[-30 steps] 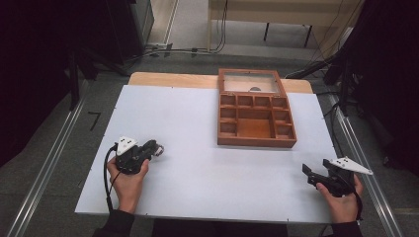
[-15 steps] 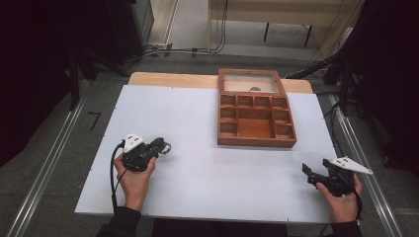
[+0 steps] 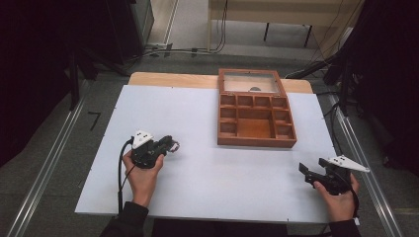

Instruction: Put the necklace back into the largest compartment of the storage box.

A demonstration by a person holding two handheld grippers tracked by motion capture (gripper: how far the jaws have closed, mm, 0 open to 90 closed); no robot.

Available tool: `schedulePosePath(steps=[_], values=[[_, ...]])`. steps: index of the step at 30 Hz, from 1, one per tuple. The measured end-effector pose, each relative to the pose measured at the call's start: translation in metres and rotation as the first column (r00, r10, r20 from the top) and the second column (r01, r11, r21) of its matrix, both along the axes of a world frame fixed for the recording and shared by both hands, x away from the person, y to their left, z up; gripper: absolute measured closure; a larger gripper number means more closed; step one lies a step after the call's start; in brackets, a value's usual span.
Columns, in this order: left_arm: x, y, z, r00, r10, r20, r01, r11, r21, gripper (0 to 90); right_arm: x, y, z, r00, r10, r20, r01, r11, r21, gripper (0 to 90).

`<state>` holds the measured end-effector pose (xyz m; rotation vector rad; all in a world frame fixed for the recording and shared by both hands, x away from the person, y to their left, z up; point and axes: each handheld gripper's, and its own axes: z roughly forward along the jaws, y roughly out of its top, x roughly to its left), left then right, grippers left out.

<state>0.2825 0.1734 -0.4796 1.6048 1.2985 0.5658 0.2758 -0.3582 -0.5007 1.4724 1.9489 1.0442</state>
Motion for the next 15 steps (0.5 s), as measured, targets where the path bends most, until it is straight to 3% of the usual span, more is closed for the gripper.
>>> schedulePosePath(steps=[15], values=[[0.01, -0.031, 0.007, 0.9981, -0.059, 0.018, 0.059, 0.9982, -0.011, 82.8, -0.002, 0.0, 0.001, 1.0, 0.003, 0.009, -0.003, 0.9998, -0.02, 17.8]])
